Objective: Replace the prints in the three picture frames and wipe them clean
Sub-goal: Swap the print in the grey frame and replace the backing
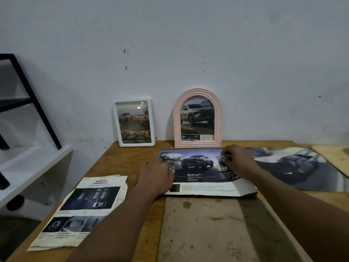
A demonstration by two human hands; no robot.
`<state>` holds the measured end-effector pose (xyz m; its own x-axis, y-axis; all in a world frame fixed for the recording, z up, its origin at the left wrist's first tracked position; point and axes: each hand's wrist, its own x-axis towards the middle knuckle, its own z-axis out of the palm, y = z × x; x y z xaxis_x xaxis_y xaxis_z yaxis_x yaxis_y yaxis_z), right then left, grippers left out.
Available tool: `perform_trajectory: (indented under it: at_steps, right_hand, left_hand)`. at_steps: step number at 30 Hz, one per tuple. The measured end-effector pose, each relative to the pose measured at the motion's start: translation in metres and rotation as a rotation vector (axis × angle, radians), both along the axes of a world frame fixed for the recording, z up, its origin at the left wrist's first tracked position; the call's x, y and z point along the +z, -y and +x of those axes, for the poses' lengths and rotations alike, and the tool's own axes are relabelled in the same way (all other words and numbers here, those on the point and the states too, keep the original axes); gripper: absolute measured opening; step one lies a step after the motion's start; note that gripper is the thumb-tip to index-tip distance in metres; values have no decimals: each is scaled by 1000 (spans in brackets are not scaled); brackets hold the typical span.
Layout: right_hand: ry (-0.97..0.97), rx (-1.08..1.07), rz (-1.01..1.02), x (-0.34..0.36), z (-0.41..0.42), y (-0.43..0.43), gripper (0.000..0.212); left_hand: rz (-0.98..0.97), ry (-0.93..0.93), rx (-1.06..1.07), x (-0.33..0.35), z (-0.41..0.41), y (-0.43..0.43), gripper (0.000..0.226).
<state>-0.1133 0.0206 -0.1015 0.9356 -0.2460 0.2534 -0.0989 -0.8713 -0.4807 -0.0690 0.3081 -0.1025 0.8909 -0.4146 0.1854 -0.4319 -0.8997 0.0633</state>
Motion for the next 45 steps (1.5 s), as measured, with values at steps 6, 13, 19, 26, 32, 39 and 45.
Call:
perform_trajectory:
  at_steps: [6, 13, 19, 26, 32, 39, 45]
  right_hand:
    - [-272, 18, -347, -2, 2, -16, 44]
    - [-362, 85, -223, -18, -7, -25, 61]
    - [-281, 28, -218, -25, 2, -23, 60]
    - [-104, -99, -229, -28, 1, -17, 50]
    - [-219, -33, -255, -32, -7, -18, 70]
    - [-264, -44, -293, -30, -6, -19, 69]
    - [-214, -20, -266, -21, 4, -21, 67]
  left_hand:
    - [-33, -58, 55, -6, 5, -6, 35]
    - [-212, -161, 101, -16, 11, 2, 36]
    - [-260, -215, 65, -15, 12, 4, 46]
    - [-267, -180, 98, -16, 18, 1, 33]
    - [-202, -174, 129, -13, 22, 10, 41]
    - [-127, -117, 13, -10, 41, 23, 67]
    - [-64, -174, -15, -26, 49, 29, 67]
